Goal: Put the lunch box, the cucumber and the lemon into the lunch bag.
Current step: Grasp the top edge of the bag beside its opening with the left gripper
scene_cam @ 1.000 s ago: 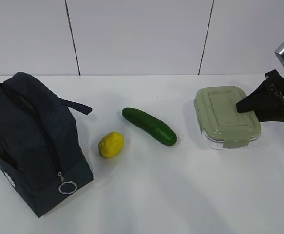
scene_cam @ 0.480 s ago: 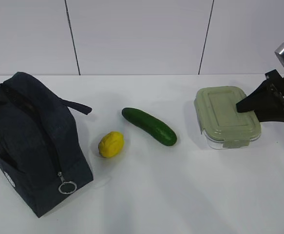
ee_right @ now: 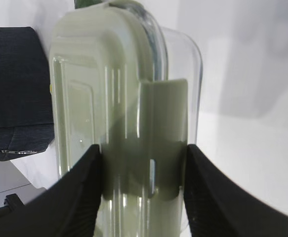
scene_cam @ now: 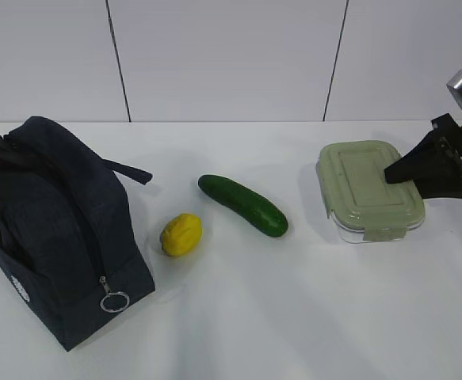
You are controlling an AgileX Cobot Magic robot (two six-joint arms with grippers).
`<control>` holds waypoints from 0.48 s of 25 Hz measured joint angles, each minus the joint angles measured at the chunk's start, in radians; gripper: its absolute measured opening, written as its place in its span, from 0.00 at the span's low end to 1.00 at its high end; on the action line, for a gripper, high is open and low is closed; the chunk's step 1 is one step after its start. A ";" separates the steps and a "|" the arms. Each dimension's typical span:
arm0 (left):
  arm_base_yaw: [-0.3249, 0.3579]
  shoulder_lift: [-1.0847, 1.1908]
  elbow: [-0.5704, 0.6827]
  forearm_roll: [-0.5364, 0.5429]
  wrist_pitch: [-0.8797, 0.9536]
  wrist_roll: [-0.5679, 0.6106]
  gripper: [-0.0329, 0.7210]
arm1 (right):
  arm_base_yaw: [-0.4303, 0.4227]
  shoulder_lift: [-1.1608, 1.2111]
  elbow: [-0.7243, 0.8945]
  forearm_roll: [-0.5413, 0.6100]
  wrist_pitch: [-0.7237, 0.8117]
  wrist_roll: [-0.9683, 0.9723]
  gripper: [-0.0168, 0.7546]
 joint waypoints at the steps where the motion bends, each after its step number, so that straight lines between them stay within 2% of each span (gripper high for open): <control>1: -0.002 0.000 0.000 0.000 -0.003 0.000 0.58 | 0.000 0.000 0.000 0.000 0.000 0.000 0.49; 7: -0.002 0.000 0.000 -0.003 -0.015 0.000 0.55 | 0.000 0.000 0.000 0.000 0.000 0.000 0.49; 12: -0.002 0.000 0.000 -0.004 -0.015 0.000 0.36 | 0.000 0.000 0.000 0.000 0.000 0.000 0.49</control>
